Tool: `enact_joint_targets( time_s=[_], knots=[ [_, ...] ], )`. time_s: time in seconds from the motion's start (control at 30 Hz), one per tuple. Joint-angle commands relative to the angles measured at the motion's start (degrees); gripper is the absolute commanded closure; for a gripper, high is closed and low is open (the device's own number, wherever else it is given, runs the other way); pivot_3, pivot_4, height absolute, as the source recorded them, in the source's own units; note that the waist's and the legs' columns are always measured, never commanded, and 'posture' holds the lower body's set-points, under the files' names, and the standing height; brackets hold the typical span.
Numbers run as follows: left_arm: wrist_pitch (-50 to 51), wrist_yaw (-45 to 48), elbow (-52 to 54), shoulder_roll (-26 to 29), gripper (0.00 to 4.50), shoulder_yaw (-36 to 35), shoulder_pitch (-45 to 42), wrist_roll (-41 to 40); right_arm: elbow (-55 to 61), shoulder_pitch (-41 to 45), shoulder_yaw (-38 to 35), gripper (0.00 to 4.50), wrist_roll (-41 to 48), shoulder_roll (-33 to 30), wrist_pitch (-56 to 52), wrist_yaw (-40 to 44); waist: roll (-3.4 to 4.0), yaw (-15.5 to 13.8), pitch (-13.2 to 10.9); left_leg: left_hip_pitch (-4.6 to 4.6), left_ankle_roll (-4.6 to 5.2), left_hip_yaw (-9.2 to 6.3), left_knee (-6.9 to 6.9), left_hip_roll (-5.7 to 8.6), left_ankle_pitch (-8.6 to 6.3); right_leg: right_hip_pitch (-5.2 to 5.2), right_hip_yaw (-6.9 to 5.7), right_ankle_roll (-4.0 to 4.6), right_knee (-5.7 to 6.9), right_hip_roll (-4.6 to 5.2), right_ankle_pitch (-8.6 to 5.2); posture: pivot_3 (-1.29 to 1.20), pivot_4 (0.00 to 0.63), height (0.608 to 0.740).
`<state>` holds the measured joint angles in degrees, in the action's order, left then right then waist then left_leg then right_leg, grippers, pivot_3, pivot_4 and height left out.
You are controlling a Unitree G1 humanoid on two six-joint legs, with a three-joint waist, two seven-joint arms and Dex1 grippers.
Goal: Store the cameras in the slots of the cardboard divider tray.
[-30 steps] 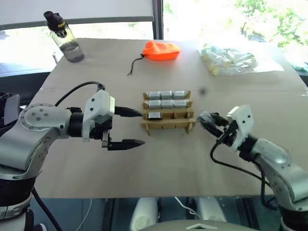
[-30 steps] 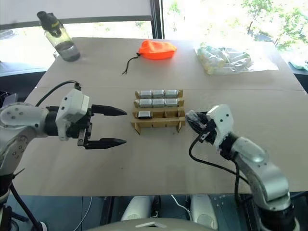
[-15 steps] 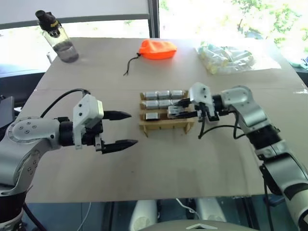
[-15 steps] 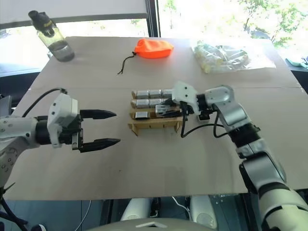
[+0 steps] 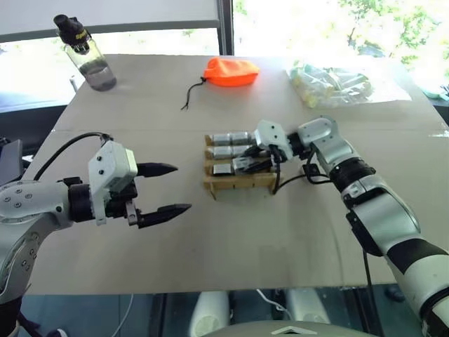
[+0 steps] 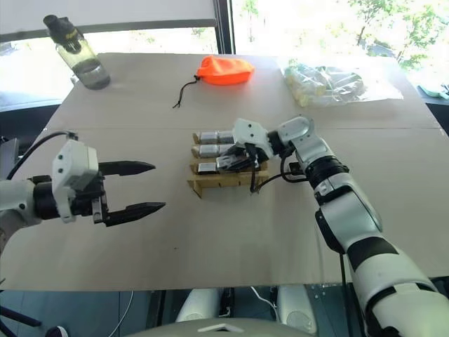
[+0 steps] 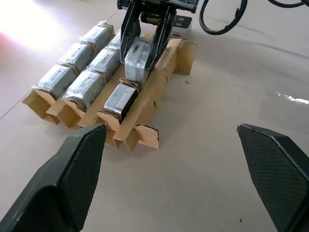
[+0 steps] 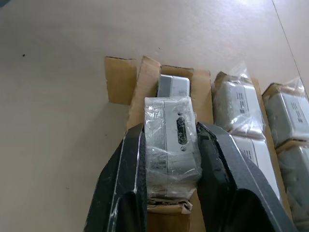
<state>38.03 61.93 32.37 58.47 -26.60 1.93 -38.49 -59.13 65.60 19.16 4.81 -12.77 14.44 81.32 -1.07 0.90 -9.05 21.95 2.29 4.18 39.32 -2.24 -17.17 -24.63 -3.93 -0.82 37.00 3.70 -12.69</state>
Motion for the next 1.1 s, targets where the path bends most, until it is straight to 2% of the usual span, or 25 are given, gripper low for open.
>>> enact_joint_targets(
  time_s=[0.03, 0.2, 0.33, 0.4, 0.43, 0.6, 0.67, 0.83, 0.97, 1.1],
  knots=[
    [-0.7, -0.7, 1.9, 0.2, 0.0, -2.1, 0.3, -0.6, -1.7, 1.9, -1.8, 3.69, -1.3, 0.0, -0.3, 0.3, 0.0, -0.1, 0.0, 0.01, 0.0, -0.01, 0.0, 0.01, 0.0, 0.0, 0.0, 0.0, -0.01, 0.02, 0.0, 0.0, 0.15, 0.726],
    [-1.0, -1.0, 1.6, 0.4, 0.0, -1.8, 0.2, -0.6, -2.7, 2.0, -2.8, 3.69, -1.9, 1.2, -3.1, -1.9, 0.01, 0.0, 0.0, 0.0, 0.0, -0.01, 0.01, 0.02, 0.0, 0.01, 0.0, 0.0, 0.01, 0.06, 0.0, 0.0, 0.15, 0.726],
    [-1.4, -1.3, 1.4, 0.3, 0.0, -0.9, -0.4, -0.4, -0.2, 0.8, -3.0, 3.69, -1.8, 1.4, -11.7, -0.4, 0.02, 0.0, 0.0, 0.0, -0.03, -0.03, 0.01, 0.01, 0.02, 0.01, 0.01, 0.01, 0.04, 0.07, 0.0, 0.0, 0.15, 0.726],
    [-1.6, -1.3, 1.3, 0.2, 0.0, -0.6, -0.5, -0.4, 1.8, 0.1, -2.8, 2.66, -1.9, 1.0, -13.5, 0.7, 0.02, -0.1, 0.0, 0.01, -0.03, -0.05, 0.01, 0.01, 0.02, 0.01, 0.01, 0.01, 0.04, 0.1, 0.0, 0.0, 0.15, 0.726],
    [-1.6, -1.4, 1.3, 0.1, 0.0, -0.5, -0.5, -0.5, 2.9, -0.3, -2.9, 2.42, -1.8, 0.8, -14.2, 1.0, 0.02, 0.0, 0.0, 0.03, -0.03, -0.06, 0.01, 0.01, 0.02, 0.01, 0.0, 0.01, 0.02, 0.11, 0.0, 0.0, 0.15, 0.726],
    [-2.0, -1.4, 1.0, 0.2, 0.0, 0.1, -0.6, -0.2, 12.5, -2.1, -5.0, 0.04, 1.8, -1.3, -21.5, 4.6, 0.04, 0.0, 0.0, 0.03, -0.03, -0.06, 0.0, 0.02, 0.02, 0.01, 0.0, 0.0, 0.0, 0.12, 0.01, 0.0, 0.15, 0.726],
    [-2.1, -1.1, 0.8, 0.5, 0.0, 0.2, -0.7, -0.2, 18.1, -3.3, -5.6, 0.04, 3.6, -3.0, -24.8, 5.8, 0.1, -0.1, -0.1, 0.03, -0.03, -0.07, 0.0, 0.02, 0.02, 0.01, -0.01, 0.0, 0.03, 0.12, 0.01, 0.0, 0.15, 0.726],
    [-1.8, -1.4, 0.7, 0.2, 0.0, 1.2, -3.3, -1.6, 34.2, -10.0, -10.1, 0.04, 7.2, -9.1, -30.1, 2.0, 0.1, -0.3, -0.1, 0.04, -0.03, -0.12, -0.01, 0.02, 0.02, 0.01, -0.05, 0.0, 0.02, 0.1, 0.01, 0.0, 0.15, 0.726],
    [-1.2, -1.6, 1.2, 0.1, 0.0, 2.6, -4.6, -2.3, 48.6, -19.4, -16.3, 0.04, 8.7, -13.3, -36.6, -9.0, 0.11, -0.5, -0.1, 0.15, -0.02, -0.12, -0.01, 0.08, 0.01, 0.0, -0.13, -0.01, -0.1, 0.26, 0.01, 0.0, 0.15, 0.726],
    [-1.5, -1.3, 0.0, 0.2, 0.0, 5.1, -7.1, -2.5, 61.5, -29.2, -24.3, 0.04, 10.0, -13.5, -43.3, -23.5, 0.11, -0.3, -0.1, 0.11, -0.03, -0.09, -0.02, 0.08, 0.01, -0.01, -0.13, -0.02, -0.05, 0.28, 0.01, 0.0, 0.15, 0.726]
  ],
)
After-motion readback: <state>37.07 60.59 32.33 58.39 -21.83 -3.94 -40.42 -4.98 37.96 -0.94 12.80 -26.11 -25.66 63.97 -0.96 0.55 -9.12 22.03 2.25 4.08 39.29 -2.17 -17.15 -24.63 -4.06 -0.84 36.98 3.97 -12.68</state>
